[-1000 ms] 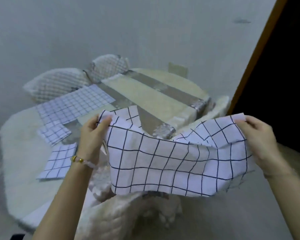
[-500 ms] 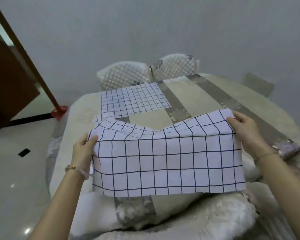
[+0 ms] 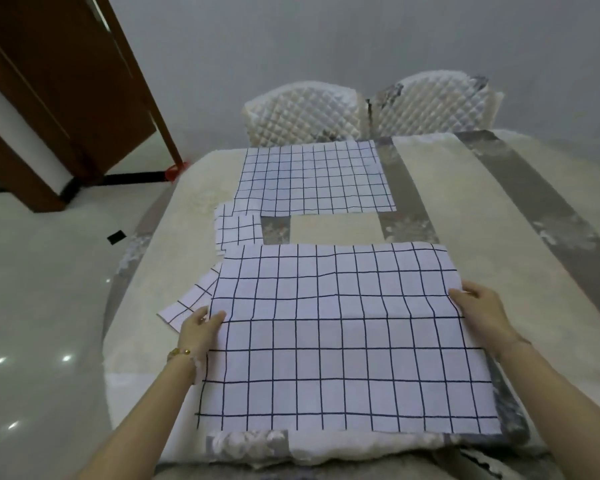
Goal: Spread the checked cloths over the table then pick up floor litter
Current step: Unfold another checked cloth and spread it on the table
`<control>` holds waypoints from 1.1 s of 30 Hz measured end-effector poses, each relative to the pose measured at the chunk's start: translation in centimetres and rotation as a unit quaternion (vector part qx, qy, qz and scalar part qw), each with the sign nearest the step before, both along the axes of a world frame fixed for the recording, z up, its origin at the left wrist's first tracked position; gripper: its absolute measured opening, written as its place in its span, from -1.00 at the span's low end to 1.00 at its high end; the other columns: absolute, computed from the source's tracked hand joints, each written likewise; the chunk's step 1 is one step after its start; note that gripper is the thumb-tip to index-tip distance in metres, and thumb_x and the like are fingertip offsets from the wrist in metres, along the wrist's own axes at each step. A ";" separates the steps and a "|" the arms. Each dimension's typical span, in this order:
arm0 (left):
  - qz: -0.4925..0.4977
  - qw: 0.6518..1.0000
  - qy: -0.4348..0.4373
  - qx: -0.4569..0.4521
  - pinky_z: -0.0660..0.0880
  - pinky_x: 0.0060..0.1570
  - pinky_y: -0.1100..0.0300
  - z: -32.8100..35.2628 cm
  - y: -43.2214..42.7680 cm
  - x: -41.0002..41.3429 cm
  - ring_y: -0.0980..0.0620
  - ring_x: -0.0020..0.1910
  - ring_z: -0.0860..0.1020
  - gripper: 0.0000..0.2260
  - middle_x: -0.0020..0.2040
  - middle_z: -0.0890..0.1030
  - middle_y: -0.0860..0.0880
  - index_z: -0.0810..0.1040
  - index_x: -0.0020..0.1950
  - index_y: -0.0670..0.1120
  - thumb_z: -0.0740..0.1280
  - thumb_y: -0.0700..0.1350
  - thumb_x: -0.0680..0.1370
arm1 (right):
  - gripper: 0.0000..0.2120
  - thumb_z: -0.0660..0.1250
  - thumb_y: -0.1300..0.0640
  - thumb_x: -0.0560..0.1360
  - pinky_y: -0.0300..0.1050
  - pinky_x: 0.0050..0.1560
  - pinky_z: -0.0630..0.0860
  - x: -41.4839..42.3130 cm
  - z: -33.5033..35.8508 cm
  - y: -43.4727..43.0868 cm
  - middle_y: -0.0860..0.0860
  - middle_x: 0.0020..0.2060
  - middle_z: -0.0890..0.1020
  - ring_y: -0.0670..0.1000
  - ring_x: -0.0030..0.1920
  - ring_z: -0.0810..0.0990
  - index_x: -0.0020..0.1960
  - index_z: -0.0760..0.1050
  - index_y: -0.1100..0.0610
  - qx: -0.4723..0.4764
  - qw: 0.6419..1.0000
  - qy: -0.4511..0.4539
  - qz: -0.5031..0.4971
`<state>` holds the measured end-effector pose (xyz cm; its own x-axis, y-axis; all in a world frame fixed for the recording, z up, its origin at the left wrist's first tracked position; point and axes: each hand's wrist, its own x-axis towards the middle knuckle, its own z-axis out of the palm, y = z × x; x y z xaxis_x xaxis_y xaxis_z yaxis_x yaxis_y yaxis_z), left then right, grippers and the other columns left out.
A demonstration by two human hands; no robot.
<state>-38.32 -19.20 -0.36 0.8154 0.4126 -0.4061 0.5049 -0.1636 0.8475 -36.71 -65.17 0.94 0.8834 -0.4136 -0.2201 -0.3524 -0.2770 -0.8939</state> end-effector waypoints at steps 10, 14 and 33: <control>0.024 0.997 0.037 0.059 0.46 -0.04 0.07 -0.6 0.2 -2.9 -0.04 -0.10 0.49 -0.76 0.04 0.57 -0.13 0.51 0.11 -0.13 0.38 -0.09 0.49 | -0.70 0.36 0.03 0.49 0.07 0.10 0.50 0.1 -3.0 -1.8 0.11 0.00 0.62 0.16 0.02 0.58 0.15 0.51 0.16 -0.032 0.996 0.082 0.016; -0.030 0.995 0.080 0.056 0.42 -0.19 0.17 -0.6 0.9 -5.8 0.02 -0.16 0.49 -0.78 -0.03 0.57 -0.06 0.51 0.11 -0.09 0.39 -0.09 0.49 | -0.66 0.41 0.06 0.45 0.14 0.11 0.54 -2.7 -3.4 -3.4 0.11 -0.01 0.64 0.16 -0.01 0.62 0.18 0.51 0.16 -0.012 0.992 0.123 0.027; -0.160 0.860 -0.031 0.484 0.44 0.02 -0.10 0.8 -4.1 -5.7 -0.31 0.06 0.47 -0.64 0.09 0.53 -0.30 0.50 0.19 -0.26 0.33 -0.34 0.39 | -0.66 0.31 0.28 0.45 0.06 0.10 0.41 -4.9 -1.1 2.7 0.23 0.11 0.54 0.28 0.12 0.47 0.22 0.47 0.24 -0.318 0.948 -0.003 0.021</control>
